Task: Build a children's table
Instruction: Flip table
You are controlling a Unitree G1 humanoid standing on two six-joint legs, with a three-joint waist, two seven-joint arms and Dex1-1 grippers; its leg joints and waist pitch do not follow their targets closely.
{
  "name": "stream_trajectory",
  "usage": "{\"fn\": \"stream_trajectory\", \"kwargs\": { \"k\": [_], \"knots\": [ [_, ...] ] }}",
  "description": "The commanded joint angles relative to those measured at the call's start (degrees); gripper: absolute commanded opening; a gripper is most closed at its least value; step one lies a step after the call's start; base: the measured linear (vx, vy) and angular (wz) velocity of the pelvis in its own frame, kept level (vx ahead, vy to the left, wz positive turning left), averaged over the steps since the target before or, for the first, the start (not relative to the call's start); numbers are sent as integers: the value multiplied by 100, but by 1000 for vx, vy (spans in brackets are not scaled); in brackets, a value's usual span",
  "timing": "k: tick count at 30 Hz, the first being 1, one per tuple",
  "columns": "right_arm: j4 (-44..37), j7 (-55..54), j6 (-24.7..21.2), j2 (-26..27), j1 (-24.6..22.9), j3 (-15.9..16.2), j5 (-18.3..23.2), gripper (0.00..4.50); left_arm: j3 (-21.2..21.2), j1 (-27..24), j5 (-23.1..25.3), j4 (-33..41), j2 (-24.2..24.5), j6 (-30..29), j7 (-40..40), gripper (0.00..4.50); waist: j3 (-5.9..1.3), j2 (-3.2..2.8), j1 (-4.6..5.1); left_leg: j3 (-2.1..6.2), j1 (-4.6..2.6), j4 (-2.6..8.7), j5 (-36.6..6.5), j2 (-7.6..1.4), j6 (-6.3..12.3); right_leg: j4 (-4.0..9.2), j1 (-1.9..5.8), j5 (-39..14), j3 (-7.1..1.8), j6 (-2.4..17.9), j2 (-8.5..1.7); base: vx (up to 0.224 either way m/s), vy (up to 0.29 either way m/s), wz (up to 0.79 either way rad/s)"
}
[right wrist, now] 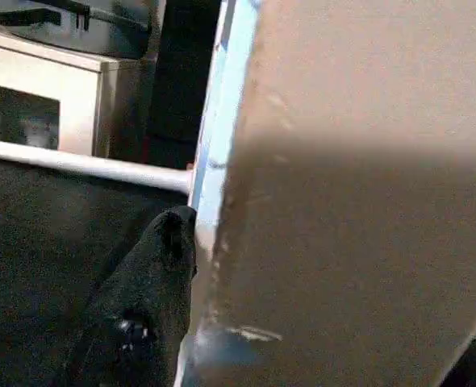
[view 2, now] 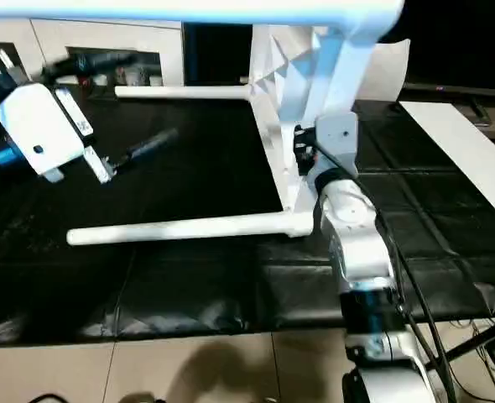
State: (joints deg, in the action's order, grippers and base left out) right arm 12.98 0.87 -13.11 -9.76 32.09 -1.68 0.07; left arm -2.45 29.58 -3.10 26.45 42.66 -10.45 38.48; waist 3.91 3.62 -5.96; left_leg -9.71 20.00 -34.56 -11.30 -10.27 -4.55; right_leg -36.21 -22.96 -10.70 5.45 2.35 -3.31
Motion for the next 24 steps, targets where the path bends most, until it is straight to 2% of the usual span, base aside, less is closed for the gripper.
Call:
{"fn": "stream_trajectory", "kwargs": {
  "k": [1,5,7,10,11,14,17,18,19,21,24],
  "knots": [
    [372,-139,-102,-83,17,-63,-148,268,-15,36,203,-90,89,90,-11,450,-339,-100,27,97,-18,419,-1148,-244,-361,480,262,-1912,-405,244,-483,0,0,0],
    [576,-14,-199,-49,58,-11,-103,268,48,109,362,-210,95,191,-147,450,-334,-104,31,106,-38,421,-1331,-240,-349,519,238,-2225,-394,177,-487,0,0,0],
    [649,5,-227,-35,59,0,-92,268,67,156,420,-242,108,192,-192,450,-347,-87,26,111,-31,422,-1268,-248,-346,504,241,-2138,-396,188,-490,0,0,0],
    [748,4,-252,8,66,-2,-71,268,146,285,684,-354,110,338,-465,450,-349,-94,35,120,-31,428,-1290,-257,-367,493,239,-2038,-394,215,-489,0,0,0],
    [755,7,-245,12,68,-4,-66,243,151,294,708,-363,109,359,-486,450,-353,-88,39,119,-30,426,-1304,-253,-370,492,238,-2002,-392,219,-480,0,0,0],
    [815,31,-140,83,104,-28,0,232,179,450,1328,-622,203,671,-899,450,-366,-75,48,133,-24,425,-1383,-252,-366,501,250,-2060,-386,178,-487,0,0,0],
    [796,36,-86,79,133,-2,-17,217,176,550,1800,-863,312,611,-1216,450,-370,-76,46,135,-40,422,-1404,-252,-368,509,233,-2138,-384,168,-491,0,0,0],
    [784,38,-76,78,137,4,-24,214,172,575,1882,-919,335,567,-1275,450,-387,-104,41,142,-42,419,-1395,-259,-380,492,238,-2092,-385,190,-497,0,0,0],
    [769,41,-68,75,141,8,-29,214,155,610,1997,-994,374,528,-1336,450,-385,-95,40,143,-37,424,-1378,-263,-391,488,236,-2008,-383,219,-494,0,0,0],
    [707,43,-54,64,143,31,-60,208,100,727,2181,-1294,439,404,-1425,450,-403,-133,32,145,-40,418,-1333,-258,-405,459,240,-1830,-385,294,-490,0,0,0],
    [685,42,-46,58,142,41,-76,206,94,757,2171,-1391,420,370,-1423,450,-405,-118,26,145,-39,424,-1324,-260,-417,452,249,-1672,-389,383,-499,0,0,0]
  ]
}}
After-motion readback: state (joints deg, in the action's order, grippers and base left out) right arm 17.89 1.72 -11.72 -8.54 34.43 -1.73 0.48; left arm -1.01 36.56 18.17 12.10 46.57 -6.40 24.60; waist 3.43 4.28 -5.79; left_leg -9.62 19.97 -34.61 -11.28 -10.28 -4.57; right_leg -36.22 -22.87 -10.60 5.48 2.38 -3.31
